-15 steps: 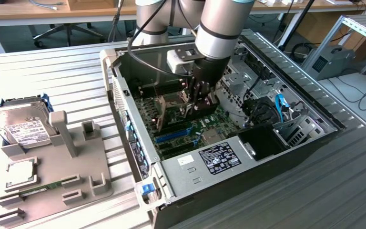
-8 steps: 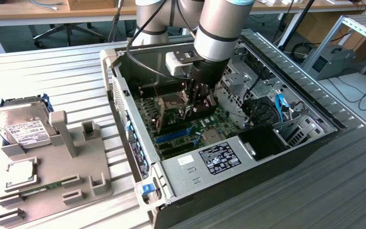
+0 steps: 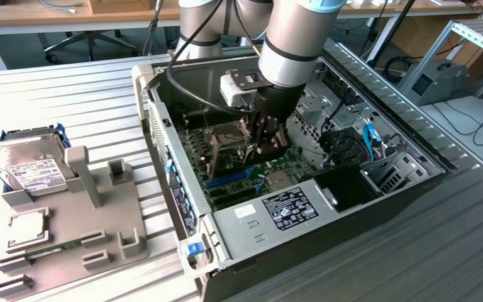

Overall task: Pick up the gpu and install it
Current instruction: 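Insert the gpu into the slot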

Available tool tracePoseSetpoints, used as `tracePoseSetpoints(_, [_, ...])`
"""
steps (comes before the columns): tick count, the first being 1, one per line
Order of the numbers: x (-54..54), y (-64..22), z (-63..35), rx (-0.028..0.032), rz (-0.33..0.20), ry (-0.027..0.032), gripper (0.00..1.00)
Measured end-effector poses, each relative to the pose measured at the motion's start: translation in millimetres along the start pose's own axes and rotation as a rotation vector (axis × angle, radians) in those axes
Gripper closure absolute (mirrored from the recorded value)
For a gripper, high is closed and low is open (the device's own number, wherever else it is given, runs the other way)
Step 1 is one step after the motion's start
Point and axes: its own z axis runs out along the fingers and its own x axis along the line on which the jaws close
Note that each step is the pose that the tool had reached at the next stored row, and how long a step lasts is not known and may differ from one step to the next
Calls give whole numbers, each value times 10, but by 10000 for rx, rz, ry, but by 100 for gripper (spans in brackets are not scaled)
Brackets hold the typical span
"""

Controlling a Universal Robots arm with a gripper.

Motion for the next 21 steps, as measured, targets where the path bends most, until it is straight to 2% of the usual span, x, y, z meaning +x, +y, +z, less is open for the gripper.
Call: tracePoseSetpoints(21, [56,114,22,0,-1,1,74])
